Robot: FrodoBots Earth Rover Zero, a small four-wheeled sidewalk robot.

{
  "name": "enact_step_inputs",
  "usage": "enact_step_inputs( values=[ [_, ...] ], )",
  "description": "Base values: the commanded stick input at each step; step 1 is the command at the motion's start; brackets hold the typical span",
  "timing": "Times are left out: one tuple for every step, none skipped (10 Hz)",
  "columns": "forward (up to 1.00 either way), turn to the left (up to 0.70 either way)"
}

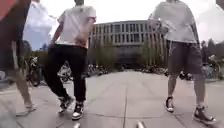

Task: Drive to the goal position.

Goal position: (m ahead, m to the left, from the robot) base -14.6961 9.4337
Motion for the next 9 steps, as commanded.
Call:
enact_step_inputs(
  values=[
    [0.0,0.7],
    [0.0,0.7],
    [0.0,0.7],
    [0.0,0.7],
    [0.0,0.7],
    [0.0,0.7],
    [0.0,0.7],
    [0.0,0.7],
    [0.0,0.7]
  ],
)
